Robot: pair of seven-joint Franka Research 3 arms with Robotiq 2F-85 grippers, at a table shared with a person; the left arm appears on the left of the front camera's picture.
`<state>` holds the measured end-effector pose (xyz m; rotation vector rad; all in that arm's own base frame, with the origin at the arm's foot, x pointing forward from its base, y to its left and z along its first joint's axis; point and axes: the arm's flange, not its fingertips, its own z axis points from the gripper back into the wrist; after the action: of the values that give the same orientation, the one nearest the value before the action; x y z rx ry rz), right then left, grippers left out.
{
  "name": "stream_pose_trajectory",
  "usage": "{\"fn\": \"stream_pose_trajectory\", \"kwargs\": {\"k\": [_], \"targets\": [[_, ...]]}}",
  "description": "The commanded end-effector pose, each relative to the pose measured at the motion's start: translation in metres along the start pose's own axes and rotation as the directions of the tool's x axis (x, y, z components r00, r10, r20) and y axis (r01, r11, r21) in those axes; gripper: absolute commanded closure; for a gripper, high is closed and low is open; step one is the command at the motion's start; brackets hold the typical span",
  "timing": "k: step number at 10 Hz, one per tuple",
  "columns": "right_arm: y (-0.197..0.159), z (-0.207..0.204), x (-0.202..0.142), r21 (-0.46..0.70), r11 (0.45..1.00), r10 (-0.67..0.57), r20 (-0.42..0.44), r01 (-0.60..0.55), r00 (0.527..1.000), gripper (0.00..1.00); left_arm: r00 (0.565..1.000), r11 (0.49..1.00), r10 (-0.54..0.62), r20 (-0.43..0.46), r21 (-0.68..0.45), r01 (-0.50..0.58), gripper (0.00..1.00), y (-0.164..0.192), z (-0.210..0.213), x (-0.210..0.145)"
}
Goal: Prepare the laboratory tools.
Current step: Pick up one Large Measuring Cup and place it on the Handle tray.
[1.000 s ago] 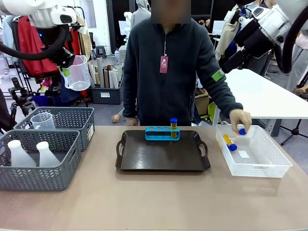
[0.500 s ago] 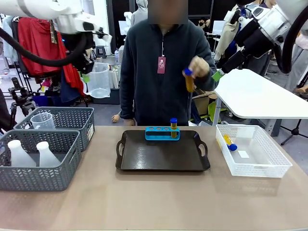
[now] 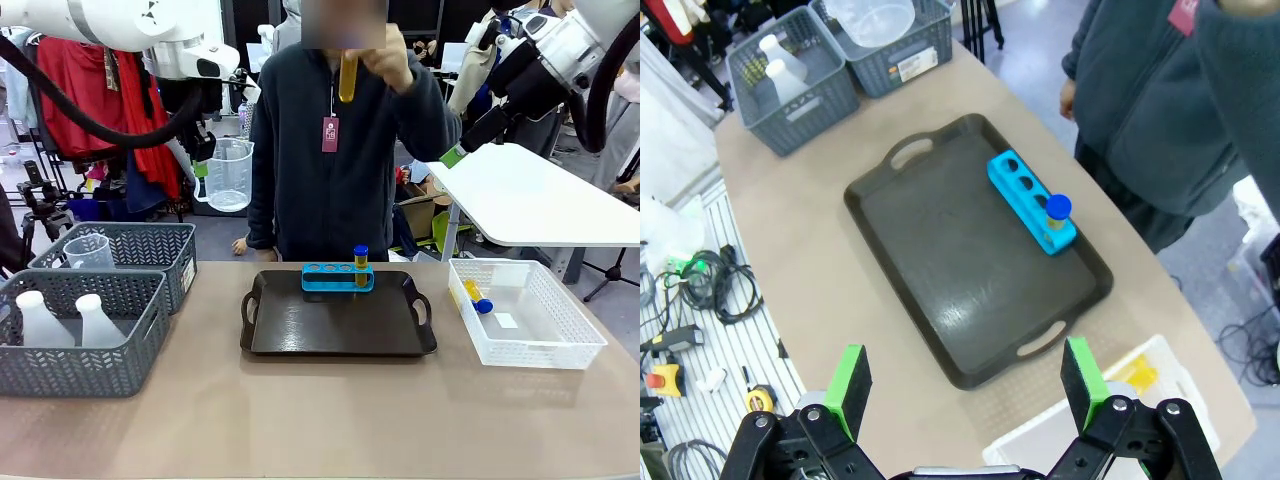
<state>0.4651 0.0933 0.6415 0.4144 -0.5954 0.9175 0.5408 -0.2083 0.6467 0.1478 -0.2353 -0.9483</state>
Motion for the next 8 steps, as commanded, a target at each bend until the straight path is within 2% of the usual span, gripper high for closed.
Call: {"fn": "stream_pose_trajectory", "kwargs": {"k": [1, 4, 5, 6, 8], "targets": [[0.000, 0.002, 0.000, 0.005, 1.000, 0.002, 0.003, -0.002, 1.000, 0.00, 0.999, 0.999, 0.032, -0.006, -0.002, -0.032, 1.00, 0.000, 0.000, -0.003], [0.000, 0.002, 0.000, 0.005, 1.000, 0.002, 0.003, -0.002, 1.000, 0.00, 1.000, 1.000, 0.011, -0.004, -0.003, -0.011, 1.00, 0.000, -0.001, 0.000], [0.000, 0.002, 0.000, 0.005, 1.000, 0.002, 0.003, -0.002, 1.000, 0.00, 0.996, 0.995, -0.041, 0.077, 0.093, 0.034, 1.00, -0.004, 0.010, 0.003], [0.000, 0.002, 0.000, 0.005, 1.000, 0.002, 0.003, -0.002, 1.000, 0.00, 0.992, 0.991, -0.089, 0.086, 0.104, 0.080, 1.00, -0.011, 0.021, 0.008], [0.000, 0.002, 0.000, 0.005, 1.000, 0.002, 0.003, -0.002, 1.000, 0.00, 0.983, 0.986, -0.160, 0.089, 0.053, 0.156, 1.00, -0.022, 0.009, 0.039]]}}
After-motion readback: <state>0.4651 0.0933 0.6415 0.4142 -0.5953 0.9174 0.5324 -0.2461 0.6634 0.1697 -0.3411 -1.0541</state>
